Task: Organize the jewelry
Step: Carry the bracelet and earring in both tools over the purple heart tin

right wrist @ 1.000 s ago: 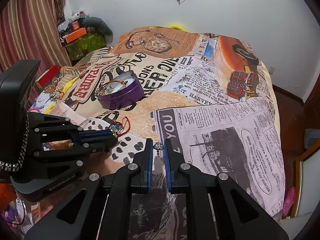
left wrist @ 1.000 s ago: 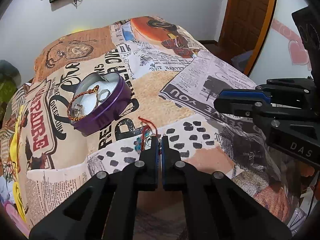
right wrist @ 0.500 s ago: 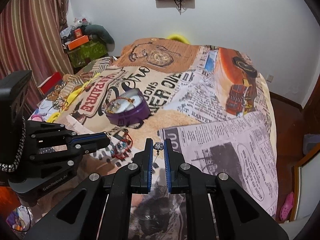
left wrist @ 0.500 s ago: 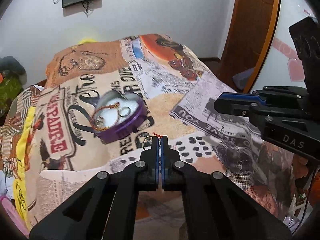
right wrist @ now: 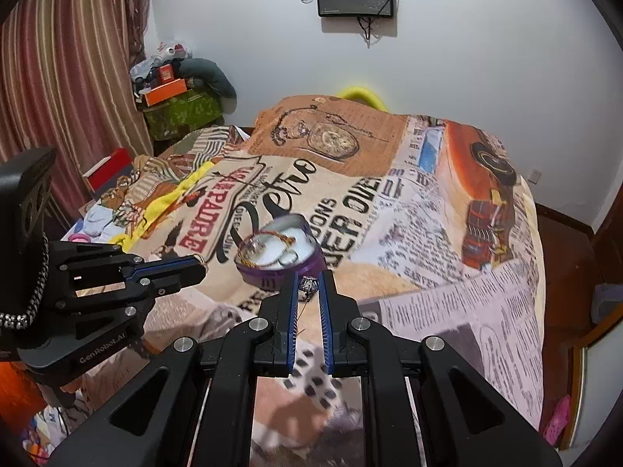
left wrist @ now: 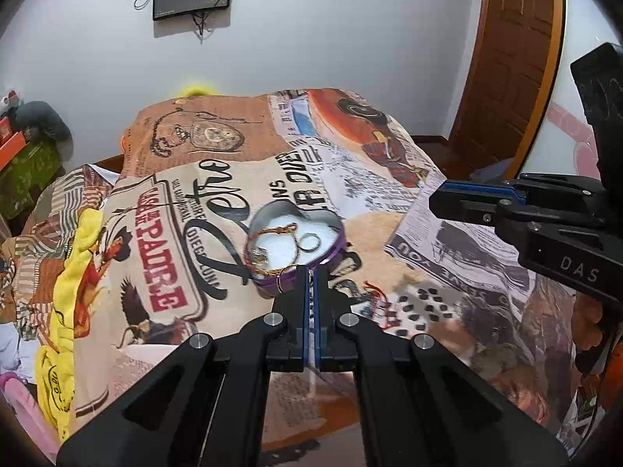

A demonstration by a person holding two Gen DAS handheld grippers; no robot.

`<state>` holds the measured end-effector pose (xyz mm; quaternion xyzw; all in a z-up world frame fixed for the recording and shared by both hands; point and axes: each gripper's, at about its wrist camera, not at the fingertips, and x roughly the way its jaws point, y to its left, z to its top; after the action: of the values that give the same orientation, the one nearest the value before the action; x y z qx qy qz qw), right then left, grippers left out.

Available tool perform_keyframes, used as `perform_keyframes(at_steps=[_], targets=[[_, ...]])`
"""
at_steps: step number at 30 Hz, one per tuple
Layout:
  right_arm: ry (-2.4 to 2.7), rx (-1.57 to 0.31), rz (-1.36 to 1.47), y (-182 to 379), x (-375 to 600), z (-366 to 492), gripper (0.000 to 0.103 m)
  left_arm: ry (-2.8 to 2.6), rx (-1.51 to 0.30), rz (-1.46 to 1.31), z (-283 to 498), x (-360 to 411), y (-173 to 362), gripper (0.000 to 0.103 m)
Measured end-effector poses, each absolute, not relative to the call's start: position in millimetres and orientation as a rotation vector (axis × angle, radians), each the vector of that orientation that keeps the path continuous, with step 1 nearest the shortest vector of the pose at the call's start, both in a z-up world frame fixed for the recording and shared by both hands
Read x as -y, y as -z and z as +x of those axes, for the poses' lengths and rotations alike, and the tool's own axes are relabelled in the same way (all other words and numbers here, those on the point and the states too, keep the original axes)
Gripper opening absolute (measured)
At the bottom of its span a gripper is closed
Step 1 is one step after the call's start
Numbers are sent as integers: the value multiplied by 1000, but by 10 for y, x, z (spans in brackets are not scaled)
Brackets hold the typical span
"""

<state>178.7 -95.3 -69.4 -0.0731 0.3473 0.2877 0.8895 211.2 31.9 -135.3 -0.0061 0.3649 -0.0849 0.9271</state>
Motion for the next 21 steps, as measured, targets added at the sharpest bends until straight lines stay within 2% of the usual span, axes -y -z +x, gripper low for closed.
perform_keyframes(at_steps=[21], targets=[[-646,-800,-118,816,522,2354,10,189,-780,-48,2639,-504,1571,0]])
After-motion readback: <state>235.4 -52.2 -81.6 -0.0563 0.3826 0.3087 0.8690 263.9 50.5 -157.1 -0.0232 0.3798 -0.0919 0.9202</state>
